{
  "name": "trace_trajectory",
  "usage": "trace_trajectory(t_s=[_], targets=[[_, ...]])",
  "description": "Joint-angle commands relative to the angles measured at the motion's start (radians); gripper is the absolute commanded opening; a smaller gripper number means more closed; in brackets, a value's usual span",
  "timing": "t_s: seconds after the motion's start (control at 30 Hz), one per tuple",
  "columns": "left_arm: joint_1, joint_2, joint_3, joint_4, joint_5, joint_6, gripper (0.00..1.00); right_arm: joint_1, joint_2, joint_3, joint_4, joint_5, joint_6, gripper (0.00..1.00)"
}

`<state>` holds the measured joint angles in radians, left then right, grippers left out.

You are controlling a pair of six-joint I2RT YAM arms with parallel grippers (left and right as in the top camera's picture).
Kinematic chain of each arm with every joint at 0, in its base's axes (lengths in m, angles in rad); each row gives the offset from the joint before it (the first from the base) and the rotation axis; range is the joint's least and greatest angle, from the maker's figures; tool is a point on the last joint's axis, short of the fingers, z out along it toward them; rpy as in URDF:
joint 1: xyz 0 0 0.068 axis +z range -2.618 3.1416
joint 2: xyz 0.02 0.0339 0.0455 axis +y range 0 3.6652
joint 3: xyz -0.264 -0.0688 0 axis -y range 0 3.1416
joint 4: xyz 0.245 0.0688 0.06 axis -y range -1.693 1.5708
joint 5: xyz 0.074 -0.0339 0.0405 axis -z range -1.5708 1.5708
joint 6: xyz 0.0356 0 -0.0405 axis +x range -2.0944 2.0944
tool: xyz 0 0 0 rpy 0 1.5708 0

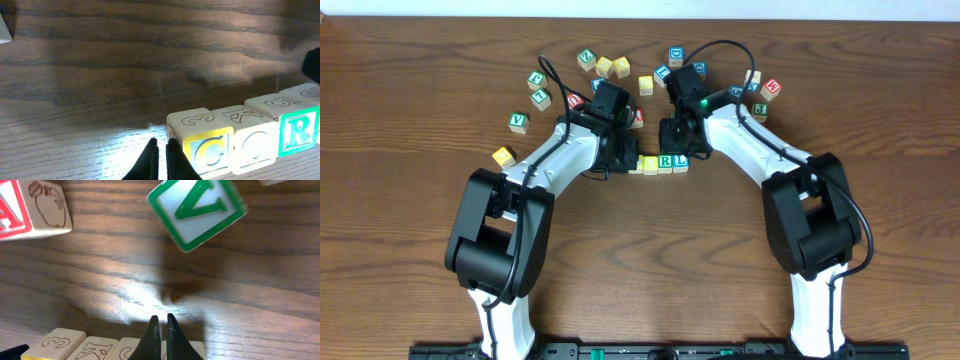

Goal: Spell out CORL

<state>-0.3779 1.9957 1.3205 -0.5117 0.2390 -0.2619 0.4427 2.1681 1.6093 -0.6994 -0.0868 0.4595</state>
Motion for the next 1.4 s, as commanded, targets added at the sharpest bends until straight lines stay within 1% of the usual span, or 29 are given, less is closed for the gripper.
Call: trace_trajectory(t_s=[0.0,0.13,0.27,0.3,0.4,0.77,0.9,1.37], targets=[[-0.002,0.012,-0.008,0.002,0.011,-0.001,0.07,-0.043,-0.074,0.027,-0.013,-0.002,0.007,0.01],[-0.002,0.012,-0.008,0.002,0.011,-0.001,0.07,-0.077,-0.111,0.027,-0.081,-0.002,0.007,0.01],[-0.002,0.012,-0.008,0.002,0.011,-0.001,0.08,-0.093,-0.113,0.023,-0.174,-0.002,0.007,0.02],[-0.002,0.012,-0.008,0.002,0.011,-0.002,0.07,-0.092,-0.113,0.017,-0.183,-0.002,0.007,0.03],[-0.002,0.012,-0.008,0.002,0.011,-0.002,0.07,-0.090,-0.113,-0.005,-0.198,-0.002,0.007,0.02],[-0.002,0.012,-0.008,0.002,0.012,-0.003,0.08,-0.061,-0.113,-0.121,-0.081,-0.030,0.015,0.02],[-0.002,0.012,-0.008,-0.003,0.012,-0.040,0.08,-0.058,-0.113,-0.148,-0.048,-0.051,0.015,0.01],[-0.045,0.012,-0.008,0.021,0.012,-0.050,0.08,-0.031,-0.113,-0.157,-0.026,-0.055,0.027,0.02]])
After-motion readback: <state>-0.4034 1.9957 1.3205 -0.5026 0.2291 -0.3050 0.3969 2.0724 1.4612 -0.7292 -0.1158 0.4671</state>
